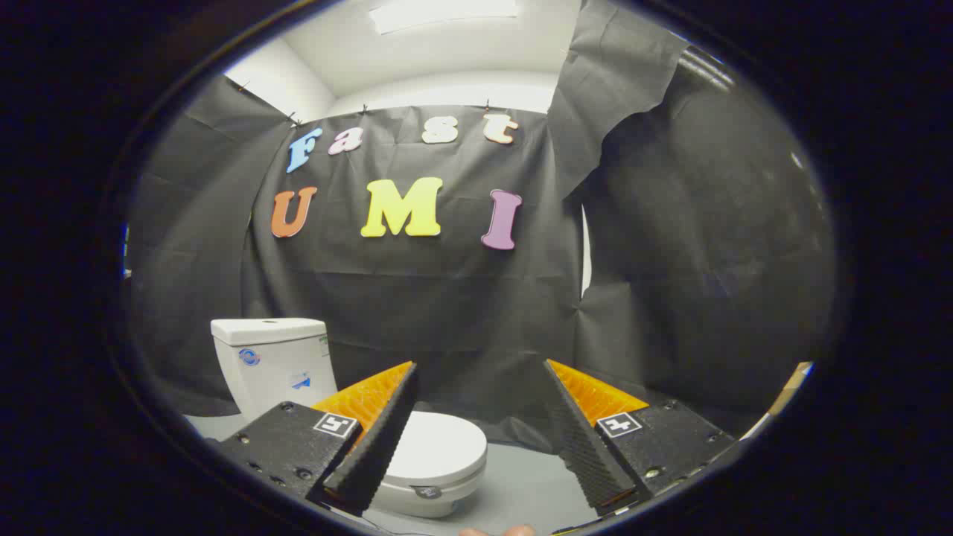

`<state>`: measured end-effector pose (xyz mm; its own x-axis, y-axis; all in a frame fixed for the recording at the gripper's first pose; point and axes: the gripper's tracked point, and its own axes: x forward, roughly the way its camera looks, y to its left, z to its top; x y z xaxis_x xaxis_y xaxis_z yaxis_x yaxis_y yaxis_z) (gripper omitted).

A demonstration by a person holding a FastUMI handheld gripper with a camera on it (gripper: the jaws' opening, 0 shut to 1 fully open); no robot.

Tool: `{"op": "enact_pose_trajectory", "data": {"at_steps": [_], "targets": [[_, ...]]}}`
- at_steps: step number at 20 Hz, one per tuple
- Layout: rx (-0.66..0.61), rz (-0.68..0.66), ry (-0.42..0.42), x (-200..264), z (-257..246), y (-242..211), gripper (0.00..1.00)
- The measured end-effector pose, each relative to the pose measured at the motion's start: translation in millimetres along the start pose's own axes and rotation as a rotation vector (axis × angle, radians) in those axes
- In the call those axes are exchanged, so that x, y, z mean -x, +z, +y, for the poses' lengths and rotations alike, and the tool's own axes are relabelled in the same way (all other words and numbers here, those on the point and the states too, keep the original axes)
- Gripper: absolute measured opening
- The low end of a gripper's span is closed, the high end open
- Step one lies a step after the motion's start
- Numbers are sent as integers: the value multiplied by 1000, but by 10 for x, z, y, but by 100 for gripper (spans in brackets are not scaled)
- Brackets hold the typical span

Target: Open the toilet lid.

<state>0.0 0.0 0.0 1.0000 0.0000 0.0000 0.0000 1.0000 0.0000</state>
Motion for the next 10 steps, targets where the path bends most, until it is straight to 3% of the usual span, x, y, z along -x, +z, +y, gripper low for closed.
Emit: {"op": "enact_pose_trajectory", "data": {"at_steps": [10], "targets": [[12,18,-9,-22,-64,-59,100]]}}
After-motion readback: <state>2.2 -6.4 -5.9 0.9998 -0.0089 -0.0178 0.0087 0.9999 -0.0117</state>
